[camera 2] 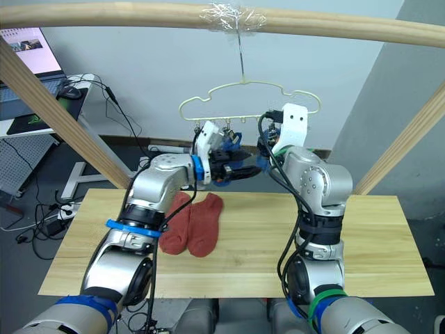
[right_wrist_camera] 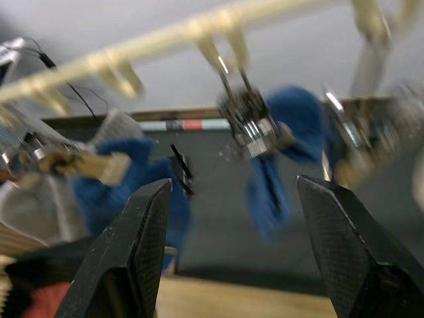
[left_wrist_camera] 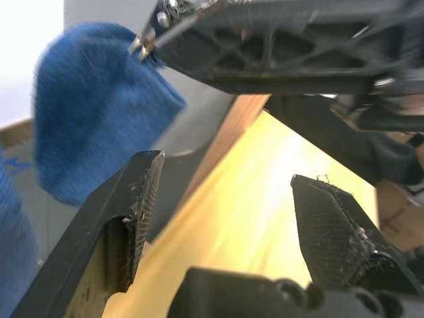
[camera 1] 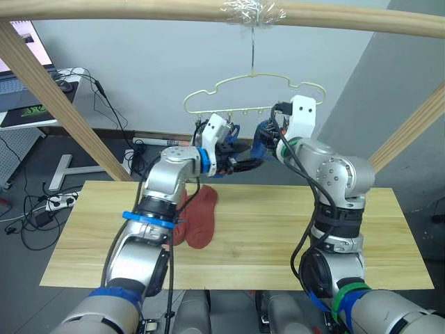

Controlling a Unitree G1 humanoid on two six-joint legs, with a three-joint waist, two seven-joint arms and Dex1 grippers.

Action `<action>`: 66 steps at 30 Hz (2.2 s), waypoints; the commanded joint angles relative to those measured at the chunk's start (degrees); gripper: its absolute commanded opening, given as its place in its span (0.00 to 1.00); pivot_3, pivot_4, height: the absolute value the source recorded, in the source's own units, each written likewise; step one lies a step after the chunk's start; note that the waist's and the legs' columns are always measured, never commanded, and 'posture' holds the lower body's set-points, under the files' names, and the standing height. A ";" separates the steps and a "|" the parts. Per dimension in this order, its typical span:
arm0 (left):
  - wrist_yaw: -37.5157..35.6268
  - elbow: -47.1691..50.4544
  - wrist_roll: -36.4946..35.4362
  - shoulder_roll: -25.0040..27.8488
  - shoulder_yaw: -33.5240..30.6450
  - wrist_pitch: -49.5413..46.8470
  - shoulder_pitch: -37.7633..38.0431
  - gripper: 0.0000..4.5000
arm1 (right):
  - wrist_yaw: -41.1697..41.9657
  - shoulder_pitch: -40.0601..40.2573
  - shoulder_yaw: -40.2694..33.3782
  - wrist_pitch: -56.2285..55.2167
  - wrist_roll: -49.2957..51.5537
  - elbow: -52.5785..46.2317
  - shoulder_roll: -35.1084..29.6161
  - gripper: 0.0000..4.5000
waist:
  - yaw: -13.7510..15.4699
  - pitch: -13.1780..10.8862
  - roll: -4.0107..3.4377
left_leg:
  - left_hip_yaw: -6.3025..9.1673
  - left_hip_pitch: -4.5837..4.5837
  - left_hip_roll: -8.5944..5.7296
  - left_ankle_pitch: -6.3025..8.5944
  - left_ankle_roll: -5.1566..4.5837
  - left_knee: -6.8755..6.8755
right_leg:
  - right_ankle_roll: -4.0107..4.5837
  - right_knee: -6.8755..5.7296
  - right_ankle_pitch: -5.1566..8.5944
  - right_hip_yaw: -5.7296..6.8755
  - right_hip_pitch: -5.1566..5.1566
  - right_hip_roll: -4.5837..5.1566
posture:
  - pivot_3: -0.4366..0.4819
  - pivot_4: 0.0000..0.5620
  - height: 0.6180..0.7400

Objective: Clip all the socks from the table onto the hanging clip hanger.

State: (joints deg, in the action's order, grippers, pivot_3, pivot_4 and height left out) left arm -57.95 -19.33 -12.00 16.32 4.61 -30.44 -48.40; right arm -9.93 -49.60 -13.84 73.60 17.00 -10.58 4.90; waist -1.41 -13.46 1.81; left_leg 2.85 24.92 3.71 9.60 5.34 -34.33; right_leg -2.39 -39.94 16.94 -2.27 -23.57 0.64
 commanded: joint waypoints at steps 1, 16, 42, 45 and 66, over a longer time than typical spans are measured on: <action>-3.50 8.77 -4.45 2.94 -0.01 -4.15 1.18 0.78 | 1.33 2.56 1.79 1.88 0.41 -6.40 -1.32 0.69 | -0.03 0.00 0.00 | 0.00 -0.01 0.00 0.00 0.00 -0.01 | 0.00 0.00 0.00 0.00 0.02 0.00 | 0.54 0.34 1.00; -11.88 17.26 -13.74 16.33 -3.38 -6.42 0.65 0.78 | 0.48 17.99 12.29 -6.64 -6.04 -23.21 -5.81 0.69 | -0.24 0.00 0.00 | 0.01 -0.03 0.01 0.00 -0.01 -0.03 | -0.01 0.00 0.01 -0.02 0.03 -0.02 | 0.54 0.33 1.00; -11.08 17.66 -18.06 21.90 -4.32 -9.40 -3.66 0.78 | -0.56 16.62 11.39 -12.12 -9.08 -20.47 2.34 0.42 | -0.19 0.00 0.00 | 0.02 -0.02 0.02 -0.01 -0.01 -0.06 | -0.01 0.00 0.01 -0.01 0.04 -0.02 | 0.57 0.32 1.00; -10.56 17.73 -17.93 21.74 -4.28 -9.23 -3.63 0.78 | 0.14 15.76 10.61 -13.10 -9.00 -18.24 1.77 0.42 | -0.16 0.00 0.00 | 0.02 -0.02 0.02 -0.01 -0.01 -0.06 | -0.01 0.00 0.01 -0.01 0.04 -0.02 | 0.58 0.32 1.00; -8.17 20.33 -18.40 23.62 -5.03 -10.31 -2.27 0.78 | 6.12 7.42 5.88 -21.66 -8.30 -0.67 -5.57 0.42 | 0.44 0.00 0.00 | 0.01 -0.02 0.02 -0.01 -0.02 -0.05 | 0.00 -0.01 0.01 0.00 0.04 -0.02 | 0.65 0.32 1.00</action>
State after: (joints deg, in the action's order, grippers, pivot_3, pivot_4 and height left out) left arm -66.57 -1.20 -29.18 39.09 1.74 -40.86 -50.22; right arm -4.52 -40.60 -7.51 53.96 8.03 -11.19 -0.10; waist -0.97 -13.46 1.81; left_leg 2.86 24.89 3.73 9.60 5.32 -34.38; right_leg -2.40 -39.95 16.95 -2.27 -23.54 0.62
